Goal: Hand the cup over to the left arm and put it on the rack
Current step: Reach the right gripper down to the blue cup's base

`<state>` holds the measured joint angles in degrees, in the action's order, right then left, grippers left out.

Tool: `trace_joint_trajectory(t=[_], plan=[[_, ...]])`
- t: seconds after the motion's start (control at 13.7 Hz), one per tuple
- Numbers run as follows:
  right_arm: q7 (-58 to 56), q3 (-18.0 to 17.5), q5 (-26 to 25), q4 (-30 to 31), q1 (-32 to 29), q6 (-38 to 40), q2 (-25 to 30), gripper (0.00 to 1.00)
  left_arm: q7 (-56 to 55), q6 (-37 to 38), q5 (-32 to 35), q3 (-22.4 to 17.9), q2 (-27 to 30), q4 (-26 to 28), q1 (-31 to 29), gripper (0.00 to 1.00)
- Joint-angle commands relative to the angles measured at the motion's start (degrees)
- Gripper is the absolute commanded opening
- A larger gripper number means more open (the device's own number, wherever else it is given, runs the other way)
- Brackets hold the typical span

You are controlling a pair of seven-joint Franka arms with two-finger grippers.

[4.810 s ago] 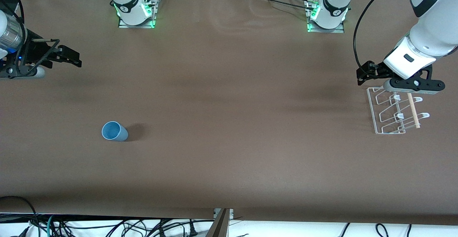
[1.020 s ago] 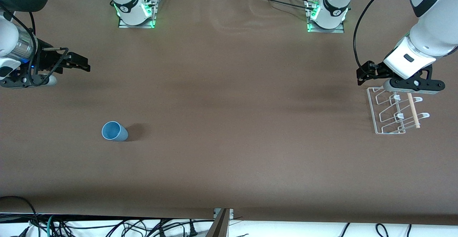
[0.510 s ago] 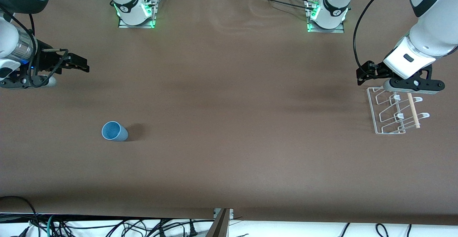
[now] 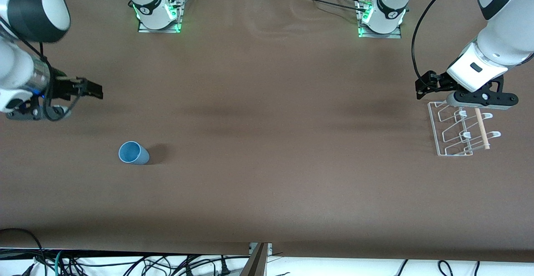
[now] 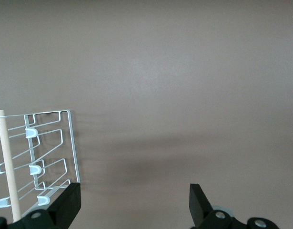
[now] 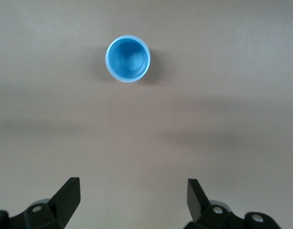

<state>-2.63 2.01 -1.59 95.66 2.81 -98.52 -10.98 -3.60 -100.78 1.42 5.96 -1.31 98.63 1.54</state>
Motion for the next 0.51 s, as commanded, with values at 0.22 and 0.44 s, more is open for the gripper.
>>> trace_joint_trajectory(t=[0.22,0.44], plan=[[-1.85,-0.69,0.01,-1.00,-2.47,-14.92,-13.00,0.99,-0.09,1.11,-0.89,0.20,-0.19,-1.34,0.13,1.00],[-1.41,-0.96,0.01,-1.61,-1.32,-23.28,-18.19,0.99,0.00,1.72,-0.89,0.20,-0.19,-1.34,0.31,1.00]])
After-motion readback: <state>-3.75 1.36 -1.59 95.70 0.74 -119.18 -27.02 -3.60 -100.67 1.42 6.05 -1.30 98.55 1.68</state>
